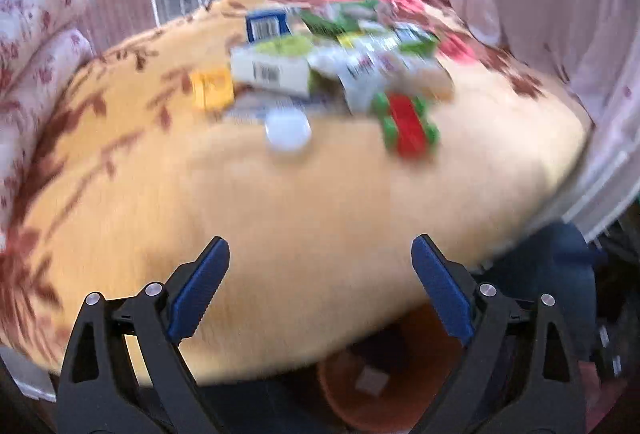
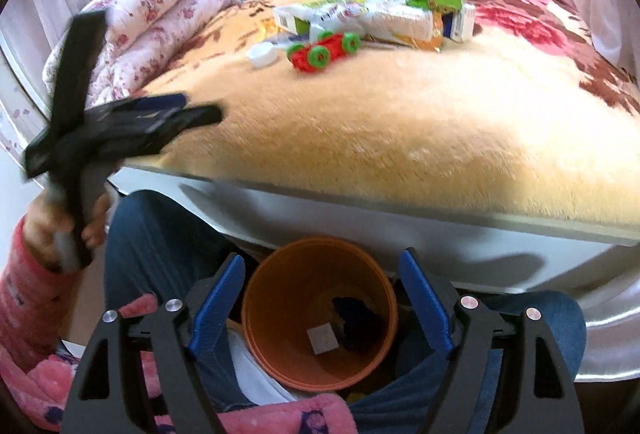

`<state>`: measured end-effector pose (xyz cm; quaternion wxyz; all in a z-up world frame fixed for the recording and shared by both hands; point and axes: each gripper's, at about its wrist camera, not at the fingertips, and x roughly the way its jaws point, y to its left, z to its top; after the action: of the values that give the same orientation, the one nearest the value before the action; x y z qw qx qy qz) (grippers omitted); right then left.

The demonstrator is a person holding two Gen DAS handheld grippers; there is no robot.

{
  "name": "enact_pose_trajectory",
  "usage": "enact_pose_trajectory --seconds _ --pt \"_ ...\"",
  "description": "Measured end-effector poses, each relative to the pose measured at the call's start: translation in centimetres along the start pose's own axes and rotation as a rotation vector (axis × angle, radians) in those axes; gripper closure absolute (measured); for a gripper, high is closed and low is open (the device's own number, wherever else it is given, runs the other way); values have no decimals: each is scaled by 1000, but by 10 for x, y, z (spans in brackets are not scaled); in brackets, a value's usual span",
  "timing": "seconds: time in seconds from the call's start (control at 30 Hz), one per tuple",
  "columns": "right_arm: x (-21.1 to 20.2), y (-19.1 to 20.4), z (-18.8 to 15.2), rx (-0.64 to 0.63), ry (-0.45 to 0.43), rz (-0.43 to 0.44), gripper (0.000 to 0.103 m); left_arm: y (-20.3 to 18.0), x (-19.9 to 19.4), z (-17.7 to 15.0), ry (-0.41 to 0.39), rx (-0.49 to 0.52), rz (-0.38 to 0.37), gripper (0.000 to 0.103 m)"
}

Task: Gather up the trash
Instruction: 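Grasp the white bottle cap with the left tool while the right tool grasps the red toy car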

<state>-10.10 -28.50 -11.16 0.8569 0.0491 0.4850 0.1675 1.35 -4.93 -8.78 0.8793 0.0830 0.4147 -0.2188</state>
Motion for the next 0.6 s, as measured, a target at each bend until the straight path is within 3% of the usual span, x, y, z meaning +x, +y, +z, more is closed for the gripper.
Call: enact_pose_trajectory --seconds 0.13,0.27,0.3,0.33,0.4,0.5,0.6 --pt "-6 8 5 -15 -32 8 24 5 30 32 5 -18 64 13" --pt "-10 15 6 -34 -54 6 24 7 52 40 14 -21 90 13" --pt "-10 16 7 -38 -55 6 24 9 57 44 17 -26 96 18" --pt "-10 17 7 -42 -56 7 24 10 59 43 21 -33 89 32" --pt "-11 18 6 -47 -57 6 24 14 62 43 34 -64 54 49" --pt "-10 18 6 -47 -57 8 24 17 62 44 25 -71 67 72" --pt "-10 18 8 -41 -66 8 24 22 55 43 10 -99 40 72"
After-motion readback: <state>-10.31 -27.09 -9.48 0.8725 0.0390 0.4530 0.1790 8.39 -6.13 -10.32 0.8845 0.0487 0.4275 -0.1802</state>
